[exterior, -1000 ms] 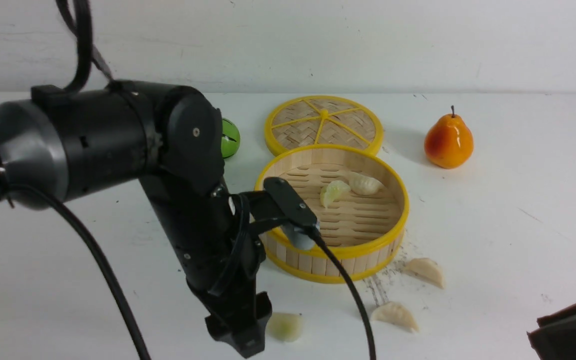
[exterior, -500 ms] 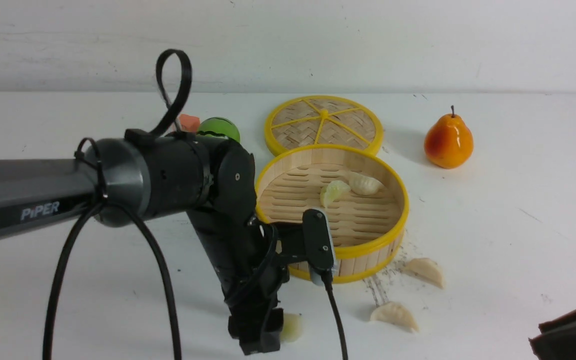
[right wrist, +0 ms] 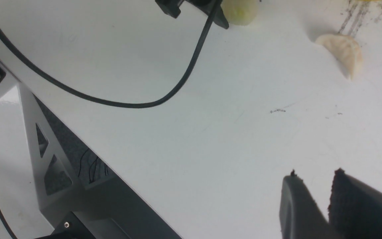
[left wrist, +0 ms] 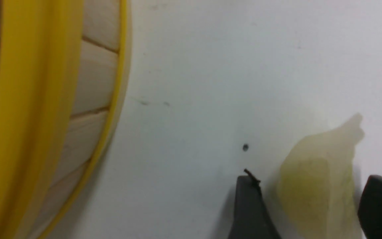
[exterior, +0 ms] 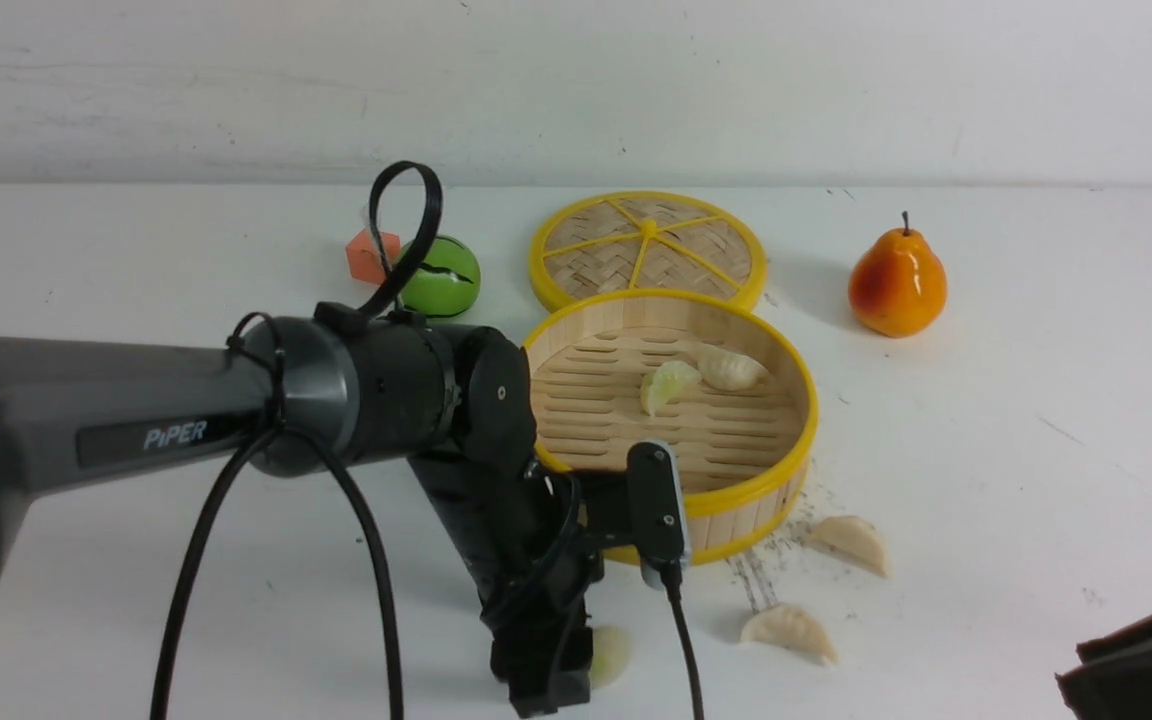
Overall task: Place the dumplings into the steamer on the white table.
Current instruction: 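Reach for and grasp a dumpling on the table with the left gripper, then place the dumpling into the bamboo steamer basket with the left gripper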
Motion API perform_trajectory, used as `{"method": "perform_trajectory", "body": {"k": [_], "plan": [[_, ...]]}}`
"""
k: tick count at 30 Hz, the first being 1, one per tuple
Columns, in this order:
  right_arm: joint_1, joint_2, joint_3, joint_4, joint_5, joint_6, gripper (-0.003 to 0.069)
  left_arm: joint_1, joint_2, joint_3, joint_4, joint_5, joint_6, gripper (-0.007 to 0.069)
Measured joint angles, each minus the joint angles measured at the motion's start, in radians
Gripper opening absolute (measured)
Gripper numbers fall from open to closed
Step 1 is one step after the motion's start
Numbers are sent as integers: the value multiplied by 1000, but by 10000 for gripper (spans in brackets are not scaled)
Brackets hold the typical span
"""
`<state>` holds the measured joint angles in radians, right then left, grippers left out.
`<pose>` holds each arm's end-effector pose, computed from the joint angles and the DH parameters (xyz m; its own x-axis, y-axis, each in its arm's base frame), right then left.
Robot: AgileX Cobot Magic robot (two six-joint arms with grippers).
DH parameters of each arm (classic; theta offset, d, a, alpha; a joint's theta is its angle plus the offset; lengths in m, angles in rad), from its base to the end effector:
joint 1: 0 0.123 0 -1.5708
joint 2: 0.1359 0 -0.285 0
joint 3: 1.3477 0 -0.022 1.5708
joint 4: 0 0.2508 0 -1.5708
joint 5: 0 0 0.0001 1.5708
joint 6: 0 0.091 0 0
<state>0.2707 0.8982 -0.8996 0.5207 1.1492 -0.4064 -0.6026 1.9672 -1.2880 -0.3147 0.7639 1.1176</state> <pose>0.1292 0.0787 0.3435 -0.7182 -0.3611 -0.5948 -0.6078 0.7418 0.2835 0.3070 -0.2349 0.1605 -0.0442 0.9492 -0.3114 0.9966 0.0637 0.0528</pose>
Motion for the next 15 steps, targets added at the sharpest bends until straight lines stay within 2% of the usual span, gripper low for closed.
{"method": "perform_trajectory", "body": {"k": [1, 4, 5, 9, 15], "plan": [[0, 0, 0, 0, 0, 0, 160, 0, 0, 0, -1, -2, 0, 400], [0, 0, 0, 0, 0, 0, 160, 0, 1, 0, -15, -10, -47, 246], [0, 0, 0, 0, 0, 0, 160, 0, 1, 0, -18, -8, -72, 232], [0, 0, 0, 0, 0, 0, 160, 0, 1, -16, -25, 20, -224, 237], [0, 0, 0, 0, -19, 0, 161, 0, -9, -191, -23, 209, -561, 237]]}}
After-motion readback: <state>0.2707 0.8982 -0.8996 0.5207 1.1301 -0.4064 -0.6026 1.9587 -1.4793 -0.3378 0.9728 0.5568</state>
